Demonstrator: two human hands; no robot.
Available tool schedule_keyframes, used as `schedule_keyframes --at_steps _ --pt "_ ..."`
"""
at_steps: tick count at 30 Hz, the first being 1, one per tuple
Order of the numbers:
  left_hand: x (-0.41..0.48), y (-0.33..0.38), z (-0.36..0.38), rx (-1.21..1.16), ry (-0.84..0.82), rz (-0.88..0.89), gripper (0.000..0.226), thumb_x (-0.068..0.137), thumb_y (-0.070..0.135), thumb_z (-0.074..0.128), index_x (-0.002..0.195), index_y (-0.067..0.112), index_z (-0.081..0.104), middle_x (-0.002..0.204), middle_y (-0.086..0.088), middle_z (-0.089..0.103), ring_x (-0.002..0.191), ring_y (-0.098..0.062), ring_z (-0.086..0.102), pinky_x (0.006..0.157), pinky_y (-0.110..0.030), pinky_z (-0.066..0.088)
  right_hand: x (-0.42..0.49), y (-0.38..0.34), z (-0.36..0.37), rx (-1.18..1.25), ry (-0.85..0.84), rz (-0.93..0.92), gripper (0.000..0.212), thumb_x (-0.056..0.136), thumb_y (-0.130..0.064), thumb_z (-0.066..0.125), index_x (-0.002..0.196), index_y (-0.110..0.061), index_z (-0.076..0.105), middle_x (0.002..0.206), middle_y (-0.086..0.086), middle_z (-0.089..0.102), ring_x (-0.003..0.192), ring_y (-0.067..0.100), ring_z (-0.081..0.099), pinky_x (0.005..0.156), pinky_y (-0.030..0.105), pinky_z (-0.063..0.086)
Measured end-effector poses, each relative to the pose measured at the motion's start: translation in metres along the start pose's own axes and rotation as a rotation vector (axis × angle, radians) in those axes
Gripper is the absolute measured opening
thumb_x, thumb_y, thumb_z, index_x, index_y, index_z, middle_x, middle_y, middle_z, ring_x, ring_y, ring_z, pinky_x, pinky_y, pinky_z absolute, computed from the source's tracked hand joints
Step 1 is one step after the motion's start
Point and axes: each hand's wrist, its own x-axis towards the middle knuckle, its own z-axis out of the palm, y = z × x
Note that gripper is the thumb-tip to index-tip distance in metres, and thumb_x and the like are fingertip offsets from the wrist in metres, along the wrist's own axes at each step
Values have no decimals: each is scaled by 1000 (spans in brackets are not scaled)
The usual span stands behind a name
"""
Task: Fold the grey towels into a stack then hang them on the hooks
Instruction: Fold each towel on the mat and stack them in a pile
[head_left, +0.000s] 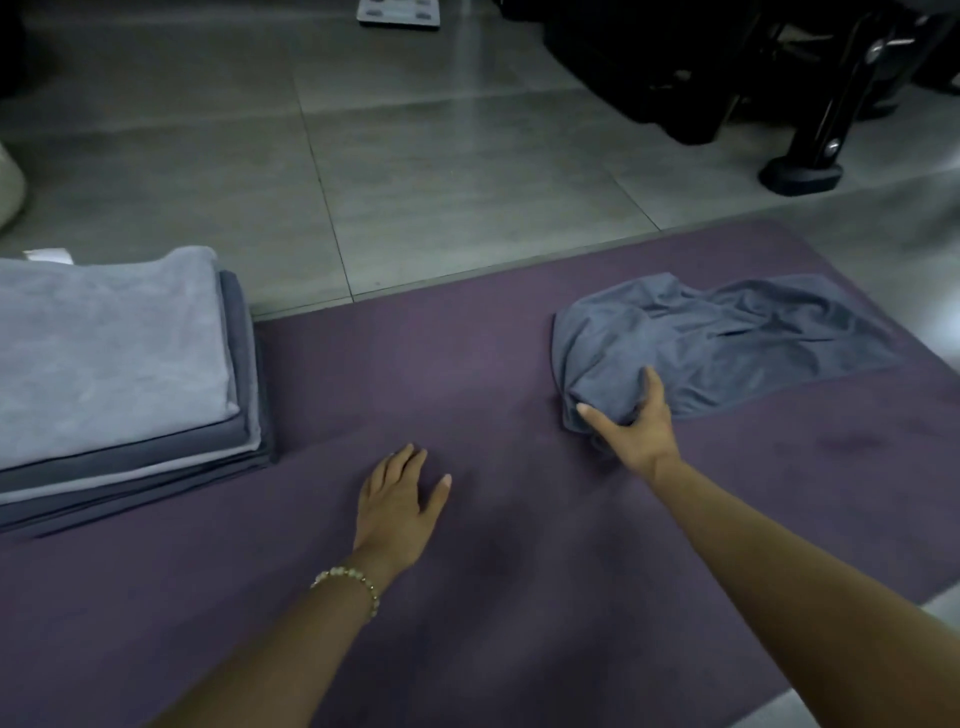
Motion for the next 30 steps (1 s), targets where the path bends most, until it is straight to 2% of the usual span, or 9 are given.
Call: schedule_keyframes --at_steps 3,6,8,11,13,17,20,26,30 --pt "1 0 1 -37 3 -15 59 98 49 33 149 22 25 158 7 16 146 -14 7 118 -31 4 14 -2 6 -197 -32 100 76 73 -45 77 136 -17 43 143 17 31 129 35 39 109 40 35" --pt "2 2 2 -84 -12 -34 59 98 49 35 149 20 27 158 5 16 146 -14 6 119 -31 2 19 0 4 -383 -58 20 34 77 -40 75 84 -10 60 111 20 62 107 32 57 91 38 47" --pt "1 7 4 -138 -11 -38 57 98 46 37 147 18 30 158 2 18 146 -15 8 118 -30 3 13 -1 3 -439 -89 -36 36 81 -33 73 63 -8 54 80 21 66 80 30 63 72 35 48" --pt "-4 25 4 -465 -4 -86 49 99 41 40 139 13 44 146 -5 42 139 -18 30 111 -24 20 -16 -9 9 -247 -223 -172 45 82 -23 73 52 -14 41 50 3 41 50 8 38 56 29 32" --pt "-7 44 -2 -867 -147 -240 53 98 48 36 134 12 49 133 -7 55 125 -20 48 101 -25 31 -48 -17 17 -71 -426 -260 48 84 -14 71 51 -16 36 49 -8 29 48 2 26 52 21 25" --pt "-15 56 -34 -1362 -436 -438 68 83 66 49 122 11 61 117 -10 67 112 -23 61 93 -31 47 -114 -42 30 44 -731 -365 39 85 -13 70 61 7 47 63 7 36 60 12 34 55 22 28" --pt "-35 54 -73 -1241 -322 -377 72 61 61 74 107 5 69 100 -13 73 97 -24 69 92 -35 52 -149 -72 33 113 -784 -407 27 86 -10 67 67 3 53 67 6 40 63 9 37 58 17 32" --pt "-91 58 -189 -1056 26 53 25 80 25 72 102 13 68 95 -1 75 88 -13 70 72 -22 54 -189 -150 -11 258 -603 -391 22 82 -36 62 78 -14 62 69 -12 63 69 -1 56 74 19 45" --pt "-143 81 -274 -850 53 308 31 79 43 62 95 18 70 85 9 73 81 -1 66 70 -14 48 -216 -213 -55 270 -506 -443 33 83 -32 66 113 -20 56 111 -6 62 90 -9 57 81 7 44"
